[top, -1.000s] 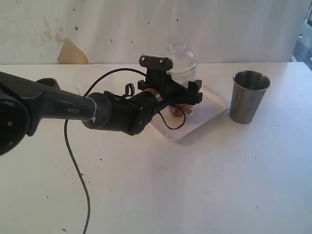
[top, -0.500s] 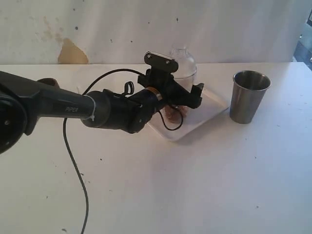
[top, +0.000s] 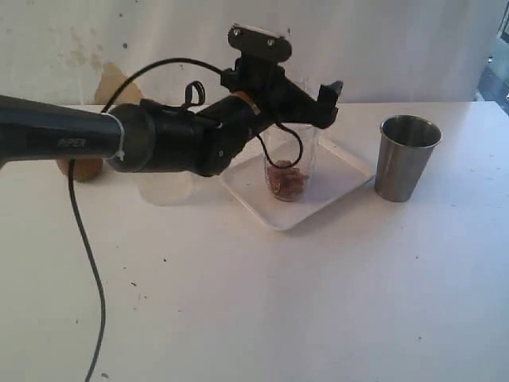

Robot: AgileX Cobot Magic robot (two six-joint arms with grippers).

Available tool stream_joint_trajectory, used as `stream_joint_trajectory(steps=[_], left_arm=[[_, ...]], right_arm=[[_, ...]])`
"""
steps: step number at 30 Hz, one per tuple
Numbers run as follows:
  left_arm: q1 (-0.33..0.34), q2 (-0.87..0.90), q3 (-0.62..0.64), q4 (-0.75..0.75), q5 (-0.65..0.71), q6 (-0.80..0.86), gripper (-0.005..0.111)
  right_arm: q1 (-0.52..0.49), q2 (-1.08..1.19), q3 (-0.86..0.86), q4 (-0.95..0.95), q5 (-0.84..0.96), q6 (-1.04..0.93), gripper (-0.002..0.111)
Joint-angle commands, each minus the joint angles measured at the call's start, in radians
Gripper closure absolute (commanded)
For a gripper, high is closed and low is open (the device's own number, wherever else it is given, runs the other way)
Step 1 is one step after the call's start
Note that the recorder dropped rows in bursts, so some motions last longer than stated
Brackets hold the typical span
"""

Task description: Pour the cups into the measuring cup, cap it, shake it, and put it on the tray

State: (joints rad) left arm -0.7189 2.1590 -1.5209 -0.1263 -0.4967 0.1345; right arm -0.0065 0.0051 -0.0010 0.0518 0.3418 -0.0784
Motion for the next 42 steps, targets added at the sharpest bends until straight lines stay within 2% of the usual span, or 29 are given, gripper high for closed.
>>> stream_joint_trajectory(steps=[1,5,7,9,13,14,17,20,31,42], left_arm=[[-0.003,-0.105,-0.003,0.004,0.024,0.027,0.002],[-0.003,-0.211,-0.003,0.004,0.139,0.1,0.002],[-0.003,-0.263,-0.003,0.004,0.2,0.11,0.012],[-0.003,-0.316,-0.003,0.004,0.264,0.109,0.033],[-0.003,-0.438,-0.003,0.002,0.449,0.109,0.102],[-0.003,-0.471,-0.003,0.004,0.506,0.114,0.105],[-0.003,-0.563,-0.003,0.004,0.647,0.112,0.105],[-0.003,-0.66,0.055,0.006,0.688,0.112,0.107],[-0.003,-1.062,0.45,0.0,0.464,0.081,0.107],[-0.003,-1.435,0.825,-0.012,0.438,0.038,0.107]], right_arm=[[-0.002,-0.005,0.001,-0.001,-0.005,0.003,0.108],[-0.002,-0.005,0.001,0.001,-0.005,0.003,0.108],[-0.002,-0.005,0.001,0.001,-0.005,0.003,0.108],[-0.002,-0.005,0.001,0.001,-0.005,0.003,0.108],[-0.002,-0.005,0.001,0.001,-0.005,0.003,0.108],[-0.002,-0.005,0.001,0.001,-0.005,0.003,0.108],[-0.002,-0.005,0.001,0.001,-0.005,0.003,0.108],[-0.002,-0.005,0.001,0.001,-0.005,0.003,0.108],[-0.002,-0.005,0.001,0.001,-0.005,0.003,0.108],[-0.002,-0.005,0.001,0.001,-0.005,0.003,0.108]])
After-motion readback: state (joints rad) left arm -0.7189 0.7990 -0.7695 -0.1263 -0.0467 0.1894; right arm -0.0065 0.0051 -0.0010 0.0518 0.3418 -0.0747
